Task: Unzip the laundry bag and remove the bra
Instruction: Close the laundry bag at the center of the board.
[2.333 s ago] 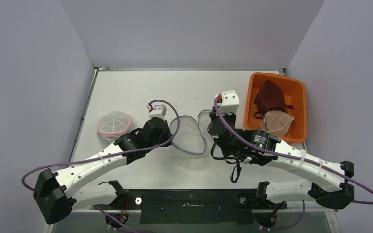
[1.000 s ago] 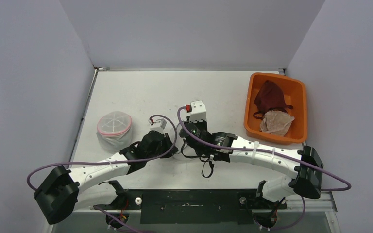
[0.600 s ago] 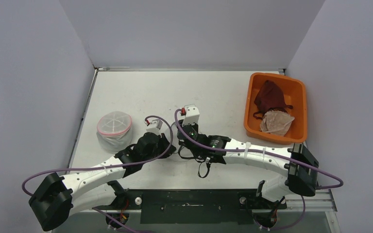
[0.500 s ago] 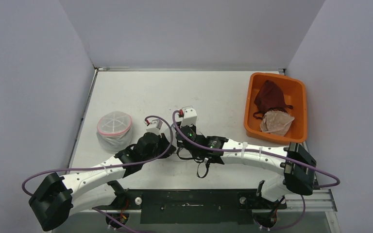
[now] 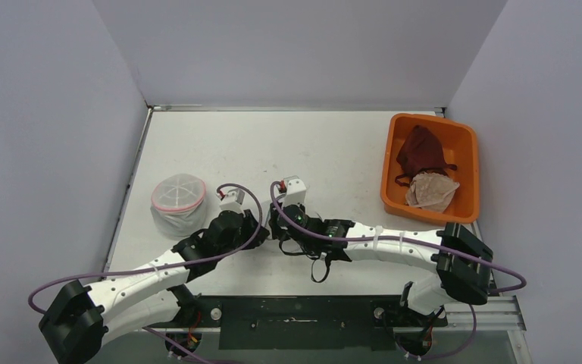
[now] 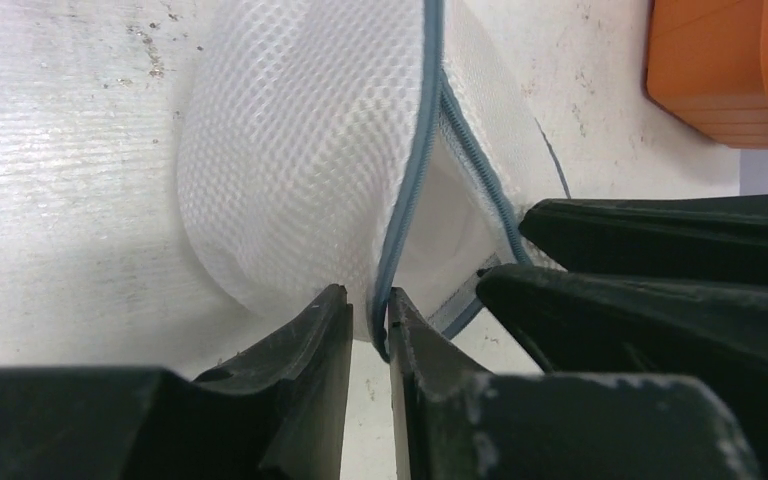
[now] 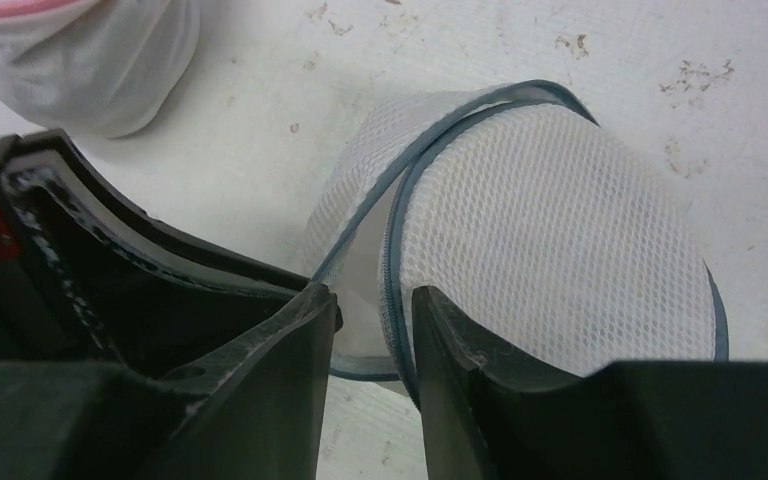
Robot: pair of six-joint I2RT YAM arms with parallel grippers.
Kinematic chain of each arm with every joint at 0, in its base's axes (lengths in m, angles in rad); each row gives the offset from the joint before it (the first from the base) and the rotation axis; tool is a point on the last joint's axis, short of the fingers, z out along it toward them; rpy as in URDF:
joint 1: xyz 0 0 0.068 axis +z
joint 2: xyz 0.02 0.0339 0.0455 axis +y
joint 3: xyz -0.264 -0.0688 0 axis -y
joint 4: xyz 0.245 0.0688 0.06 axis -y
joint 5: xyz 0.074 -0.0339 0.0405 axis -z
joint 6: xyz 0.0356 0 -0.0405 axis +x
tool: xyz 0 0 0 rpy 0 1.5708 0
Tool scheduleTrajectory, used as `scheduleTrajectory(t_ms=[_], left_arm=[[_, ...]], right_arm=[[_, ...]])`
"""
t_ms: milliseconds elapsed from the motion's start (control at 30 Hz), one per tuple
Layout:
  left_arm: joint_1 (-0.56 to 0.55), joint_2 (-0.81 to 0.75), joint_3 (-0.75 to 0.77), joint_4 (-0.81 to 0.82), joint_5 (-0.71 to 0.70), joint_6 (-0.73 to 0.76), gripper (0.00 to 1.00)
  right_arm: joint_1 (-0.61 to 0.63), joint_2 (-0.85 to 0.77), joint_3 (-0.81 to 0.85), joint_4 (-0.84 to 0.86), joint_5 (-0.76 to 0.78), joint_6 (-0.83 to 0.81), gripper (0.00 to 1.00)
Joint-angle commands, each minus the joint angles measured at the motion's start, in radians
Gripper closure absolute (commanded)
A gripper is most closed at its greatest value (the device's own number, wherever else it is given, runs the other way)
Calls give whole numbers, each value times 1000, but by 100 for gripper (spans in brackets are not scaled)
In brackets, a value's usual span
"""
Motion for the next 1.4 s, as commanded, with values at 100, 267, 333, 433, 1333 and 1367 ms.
scheduleTrajectory(t_ms=[100,267,333,433,1333,1367], left_arm=[[13,-50,-23,-14,-43,-31,81],[16,-39,-20,-10,-41,-31,81],[17,-41,-17,-8,-41,-28,81],[23,-42,-10,-8,-44,-21,81],[28,-48,237,-181,67,-126,43],[27,-27,240,-180,77,-128,43]], right_arm=[[6,-70,-37,74,-33,24,49],[4,-182,-46,23,8,0,37],[-4,-228,-53,-7,31,-16,33],[-53,-304,-101,-39,54,-27,31],[-101,-170,-228,211,-91,-56,56],[-98,-163,-227,212,-90,-54,56]])
